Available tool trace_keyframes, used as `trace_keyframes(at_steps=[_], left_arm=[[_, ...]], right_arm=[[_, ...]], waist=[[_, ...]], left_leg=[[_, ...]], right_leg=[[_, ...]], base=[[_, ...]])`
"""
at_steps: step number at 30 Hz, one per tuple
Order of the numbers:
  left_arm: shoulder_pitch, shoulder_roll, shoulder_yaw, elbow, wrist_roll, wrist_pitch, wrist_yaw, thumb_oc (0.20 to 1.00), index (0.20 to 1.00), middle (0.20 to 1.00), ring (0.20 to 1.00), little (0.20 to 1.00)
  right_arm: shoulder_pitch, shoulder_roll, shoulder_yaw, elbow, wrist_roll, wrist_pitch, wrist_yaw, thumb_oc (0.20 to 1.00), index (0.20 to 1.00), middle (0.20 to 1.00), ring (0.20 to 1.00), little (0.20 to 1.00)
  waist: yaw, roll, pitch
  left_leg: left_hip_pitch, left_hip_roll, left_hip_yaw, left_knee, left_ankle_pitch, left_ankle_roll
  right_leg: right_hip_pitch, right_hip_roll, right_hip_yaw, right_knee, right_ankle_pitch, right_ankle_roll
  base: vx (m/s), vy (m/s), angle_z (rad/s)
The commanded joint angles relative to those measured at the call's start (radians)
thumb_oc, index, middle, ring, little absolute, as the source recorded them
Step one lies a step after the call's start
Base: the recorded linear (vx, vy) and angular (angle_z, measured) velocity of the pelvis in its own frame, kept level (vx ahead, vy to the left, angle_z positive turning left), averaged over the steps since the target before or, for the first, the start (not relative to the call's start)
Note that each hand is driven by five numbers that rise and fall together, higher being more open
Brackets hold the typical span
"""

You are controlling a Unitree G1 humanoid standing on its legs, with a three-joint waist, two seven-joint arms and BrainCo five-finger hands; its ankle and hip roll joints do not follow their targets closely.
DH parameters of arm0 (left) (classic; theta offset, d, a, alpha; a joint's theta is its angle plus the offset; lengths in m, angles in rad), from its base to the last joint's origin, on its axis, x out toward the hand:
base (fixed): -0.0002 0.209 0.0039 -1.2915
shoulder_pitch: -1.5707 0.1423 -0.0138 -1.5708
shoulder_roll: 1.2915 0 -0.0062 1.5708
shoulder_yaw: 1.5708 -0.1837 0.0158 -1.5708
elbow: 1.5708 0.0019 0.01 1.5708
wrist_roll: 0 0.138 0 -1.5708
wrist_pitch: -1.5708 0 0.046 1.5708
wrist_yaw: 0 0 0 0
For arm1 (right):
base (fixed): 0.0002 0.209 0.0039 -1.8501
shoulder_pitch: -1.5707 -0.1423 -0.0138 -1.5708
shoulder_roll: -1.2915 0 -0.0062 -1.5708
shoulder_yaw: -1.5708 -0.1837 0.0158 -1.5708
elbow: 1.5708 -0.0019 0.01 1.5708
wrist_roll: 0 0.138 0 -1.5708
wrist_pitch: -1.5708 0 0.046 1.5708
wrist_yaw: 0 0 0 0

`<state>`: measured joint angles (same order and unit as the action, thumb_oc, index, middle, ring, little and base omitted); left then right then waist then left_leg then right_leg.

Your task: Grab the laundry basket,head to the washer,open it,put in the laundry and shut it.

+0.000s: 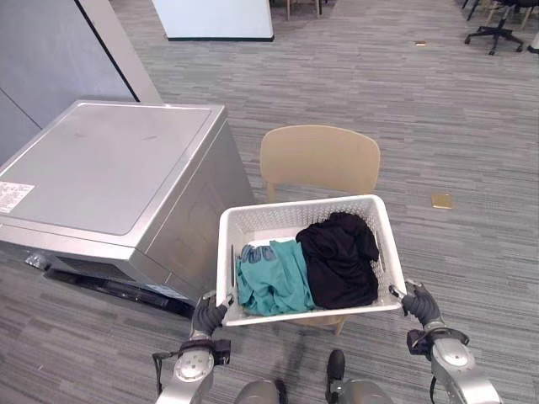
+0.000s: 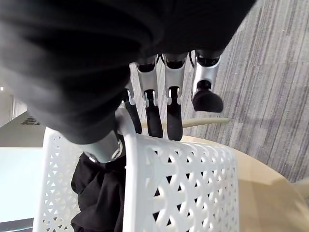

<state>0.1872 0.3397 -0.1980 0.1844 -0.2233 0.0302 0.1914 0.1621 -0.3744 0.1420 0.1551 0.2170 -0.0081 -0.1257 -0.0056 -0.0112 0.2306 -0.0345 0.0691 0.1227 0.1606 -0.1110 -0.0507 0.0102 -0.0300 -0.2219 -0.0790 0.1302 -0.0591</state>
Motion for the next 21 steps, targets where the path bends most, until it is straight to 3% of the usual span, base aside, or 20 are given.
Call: trace_keyframes(at_steps=[1, 3, 10, 21], left_arm=[[-0.059, 0.031, 0.019, -0.051, -0.046, -0.104, -0.031, 0.200, 0.200, 0.200, 0.200, 0.200], [-0.079, 0.021, 0.004, -0.026, -0.041, -0.097, -0.023, 0.200, 0.200, 0.200, 0.200, 0.200], [-0.137, 0.033, -0.037, 0.039, -0.004, -0.101, 0.000, 0.200, 0.200, 0.200, 0.200, 0.200], [-0.412, -0.020, -0.133, 0.301, 0.003, -0.123, 0.116, 0.200, 0.200, 0.200, 0.200, 0.200]], right_arm=[[0.006, 0.007, -0.021, -0.044, 0.102, -0.095, 0.045, 0.200, 0.200, 0.200, 0.200, 0.200], [0.002, 0.019, -0.010, -0.006, 0.110, -0.086, 0.039, 0.200, 0.200, 0.200, 0.200, 0.200], [-0.070, 0.033, 0.032, 0.073, 0.105, -0.086, 0.009, 0.200, 0.200, 0.200, 0.200, 0.200], [-0.317, 0.088, 0.184, 0.297, 0.087, -0.092, -0.073, 0.200, 0.200, 0.200, 0.200, 0.200]], waist=[[-0.006, -0.020, -0.031], [-0.007, -0.012, -0.035], [-0.003, -0.007, -0.021], [-0.017, -0.015, 0.057]], left_leg=[[-0.004, 0.005, 0.007, -0.042, 0.143, -0.022], [-0.008, 0.024, 0.038, -0.062, 0.163, -0.030], [0.005, -0.008, 0.048, -0.071, 0.128, -0.005], [-0.199, -0.032, 0.090, 0.002, 0.100, 0.032]], right_leg=[[0.027, -0.050, 0.026, 0.069, -0.093, 0.130], [0.039, -0.057, 0.018, 0.072, -0.112, 0.132], [0.024, -0.079, 0.050, 0.089, -0.114, 0.139], [-0.249, -0.103, 0.133, 0.184, -0.065, 0.144]], base=[[0.11, 0.086, -0.04], [0.13, 0.104, -0.05], [0.05, 0.111, -0.11], [-0.15, 0.075, -0.16]])
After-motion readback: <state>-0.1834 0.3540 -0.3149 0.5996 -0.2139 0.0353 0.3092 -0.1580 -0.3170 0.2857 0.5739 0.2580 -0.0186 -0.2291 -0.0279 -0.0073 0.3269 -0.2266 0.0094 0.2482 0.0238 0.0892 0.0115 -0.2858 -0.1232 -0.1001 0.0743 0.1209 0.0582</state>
